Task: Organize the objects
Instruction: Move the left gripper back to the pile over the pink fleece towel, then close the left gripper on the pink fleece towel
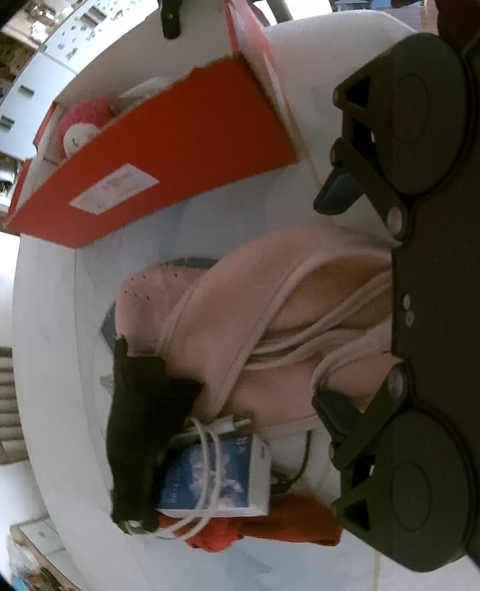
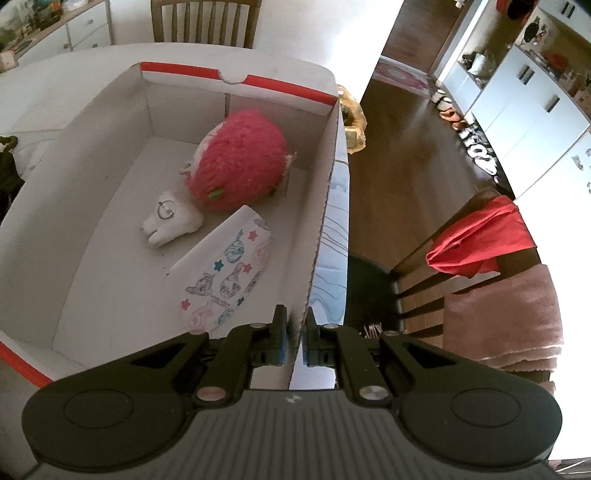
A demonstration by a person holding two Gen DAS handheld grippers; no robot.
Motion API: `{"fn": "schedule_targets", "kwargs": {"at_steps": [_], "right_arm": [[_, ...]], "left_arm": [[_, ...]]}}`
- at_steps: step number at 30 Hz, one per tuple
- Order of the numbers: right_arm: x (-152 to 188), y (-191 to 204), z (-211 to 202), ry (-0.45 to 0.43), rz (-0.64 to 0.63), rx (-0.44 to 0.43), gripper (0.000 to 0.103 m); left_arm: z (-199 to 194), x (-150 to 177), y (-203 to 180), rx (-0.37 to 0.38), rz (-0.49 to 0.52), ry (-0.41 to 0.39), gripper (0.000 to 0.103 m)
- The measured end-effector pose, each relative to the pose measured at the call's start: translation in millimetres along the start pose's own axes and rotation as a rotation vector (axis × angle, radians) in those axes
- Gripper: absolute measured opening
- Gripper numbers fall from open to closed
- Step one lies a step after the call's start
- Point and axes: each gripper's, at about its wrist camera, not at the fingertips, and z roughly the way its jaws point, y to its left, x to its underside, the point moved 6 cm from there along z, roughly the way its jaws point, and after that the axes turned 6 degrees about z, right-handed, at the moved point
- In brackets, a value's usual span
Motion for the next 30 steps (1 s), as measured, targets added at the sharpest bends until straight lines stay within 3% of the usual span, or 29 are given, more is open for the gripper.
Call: {"fn": "schedule_targets", "kwargs": {"at_steps": [3,8,11,13,19,23,30], "right_arm": [[0.5,0.1,0.1,-0.003,-0.01,-0.01,0.008],[1.6,0.4,0.1,-0.012,-0.022,-0.015,0.008],[2.0,1.3,0.0,-0.018,-0.034,-0.016,0.008],[2.0,1.0,-0.2,-0.02,-0.037,-0.021,0.008],[2.9,-0.4,0.5,-0.026,-0.048,-0.043,0.007],[4.2,-0.8,1.9,-0.023,-0.054,-0.057,0.007],[8.3,-2.1,6.2,-0.005,-0.047,-0.084,0.007]], "left_arm": [[1.6,2.6,-2.9,-0.032,0.0,0.0,0.1],[1.1,5.9,-6.4,-0.111,0.012,0.002,0.085],[-3.3,1.5,-7.0,-0.158,0.014,0.006,0.071],[-6.2,-0.7,-7.3,-0.178,0.006,0.001,0.051],[-10.3,-12.1,-9.7,-0.194,0.003,-0.005,0.014],[-25.0,-23.6,-8.5,-0.12,-0.07,-0.038,0.012],[-61.3,-52.0,-20.8,-0.037,-0.096,-0.14,0.011]]}}
